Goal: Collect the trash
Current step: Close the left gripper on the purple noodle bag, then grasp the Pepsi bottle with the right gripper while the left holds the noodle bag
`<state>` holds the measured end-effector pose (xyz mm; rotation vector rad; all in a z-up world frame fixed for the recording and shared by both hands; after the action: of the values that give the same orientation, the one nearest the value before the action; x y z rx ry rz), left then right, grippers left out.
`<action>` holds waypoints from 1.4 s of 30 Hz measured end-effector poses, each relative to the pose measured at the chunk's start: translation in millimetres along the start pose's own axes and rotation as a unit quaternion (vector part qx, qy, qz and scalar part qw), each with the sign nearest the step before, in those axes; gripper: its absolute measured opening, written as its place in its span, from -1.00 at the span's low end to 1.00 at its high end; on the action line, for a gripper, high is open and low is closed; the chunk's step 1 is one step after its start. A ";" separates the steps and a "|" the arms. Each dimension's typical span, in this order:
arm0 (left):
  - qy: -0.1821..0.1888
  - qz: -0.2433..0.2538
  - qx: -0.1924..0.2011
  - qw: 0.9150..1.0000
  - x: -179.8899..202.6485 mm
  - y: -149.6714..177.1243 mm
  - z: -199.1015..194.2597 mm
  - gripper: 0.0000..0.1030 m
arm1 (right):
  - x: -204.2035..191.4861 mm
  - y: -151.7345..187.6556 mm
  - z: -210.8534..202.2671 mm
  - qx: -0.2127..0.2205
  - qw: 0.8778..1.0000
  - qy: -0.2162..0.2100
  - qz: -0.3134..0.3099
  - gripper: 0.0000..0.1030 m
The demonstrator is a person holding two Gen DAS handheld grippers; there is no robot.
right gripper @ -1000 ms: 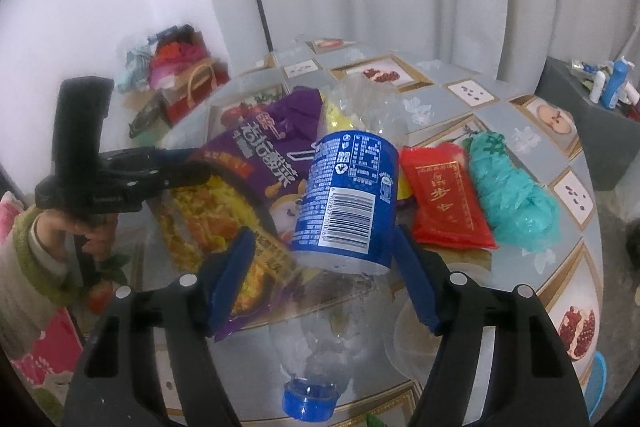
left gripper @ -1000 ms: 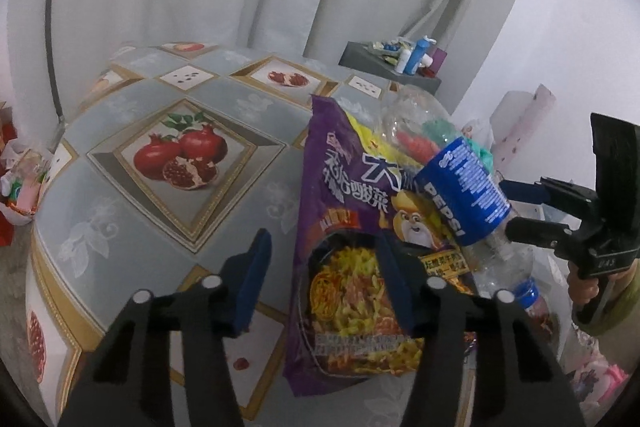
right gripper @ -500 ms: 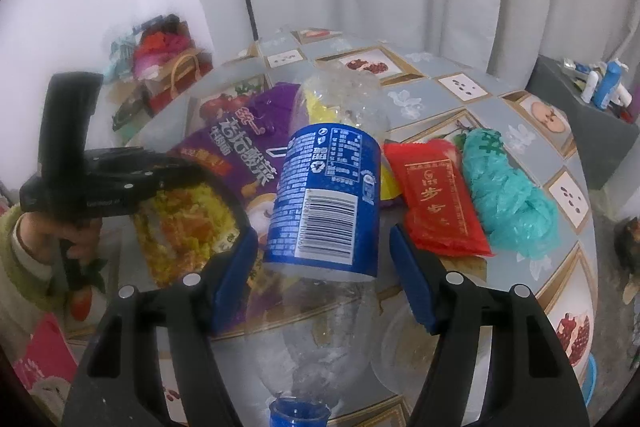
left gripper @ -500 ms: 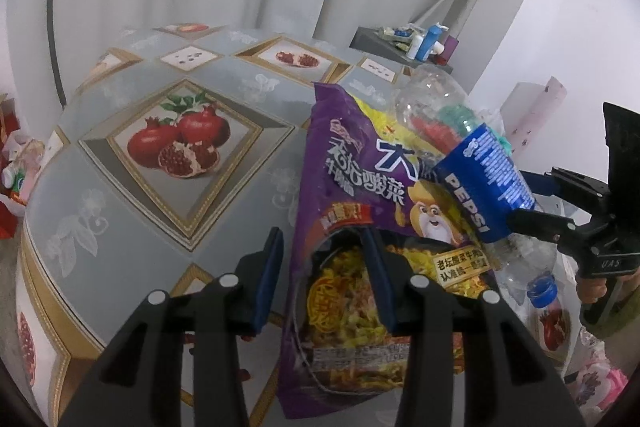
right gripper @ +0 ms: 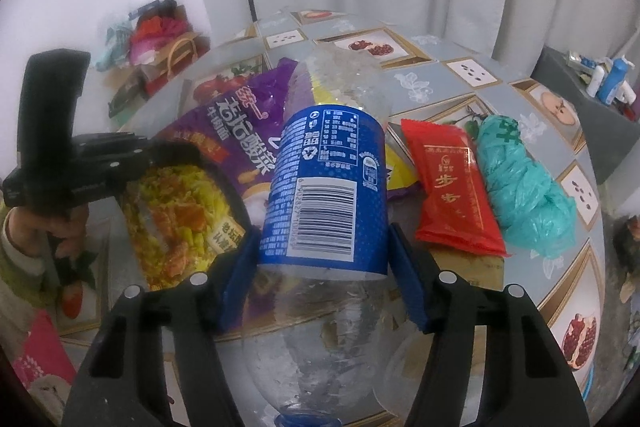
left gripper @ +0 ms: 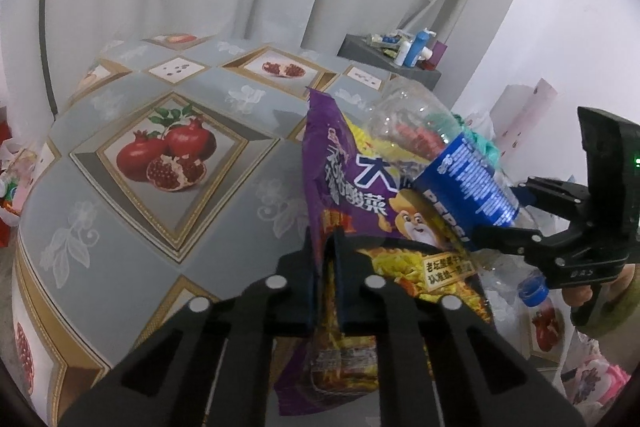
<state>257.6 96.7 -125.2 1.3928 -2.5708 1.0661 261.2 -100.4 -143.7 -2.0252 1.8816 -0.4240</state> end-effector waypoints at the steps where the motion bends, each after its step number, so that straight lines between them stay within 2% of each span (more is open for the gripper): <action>1: 0.001 0.001 0.003 1.000 1.0 -0.1 -1.8 -0.92 | 0.4 0.0 -1.0 0.002 1.000 -0.003 0.004 0.12; 14: -0.007 0.007 0.046 0.999 12.9 -1.2 -40.6 -0.98 | 3.8 1.2 -31.2 0.045 0.998 -0.034 0.041 0.08; 20: -0.031 0.022 0.066 0.997 21.8 -3.2 -64.5 -0.98 | 2.1 1.3 -45.9 0.064 0.995 -0.047 0.054 0.08; 27: -0.090 0.047 0.074 0.992 39.5 -7.8 -83.4 -0.97 | 1.3 4.5 -59.4 0.080 0.994 -0.051 0.062 0.08; 35: -0.111 0.059 0.095 0.987 65.3 -13.2 -104.8 -0.97 | 1.4 18.5 -79.4 0.096 0.991 -0.054 0.076 0.08; 42: -0.127 0.083 0.112 0.982 96.0 -17.3 -124.3 -0.97 | 4.0 31.5 -115.1 0.129 0.987 -0.048 0.086 0.08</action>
<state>178.0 92.4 11.2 1.4700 -2.8668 1.3192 182.6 -111.8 -54.6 -1.6729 1.8197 -0.4862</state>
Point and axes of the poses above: each gripper's, at about its wrist camera, not at the fingertips, and z roughly the way its jaws point, x to its right, y to its underside, the point moved 5 cm from there along z, roughly the way its jaws point, and after that the axes turned 10 degrees about -x, right-handed, at the moved point
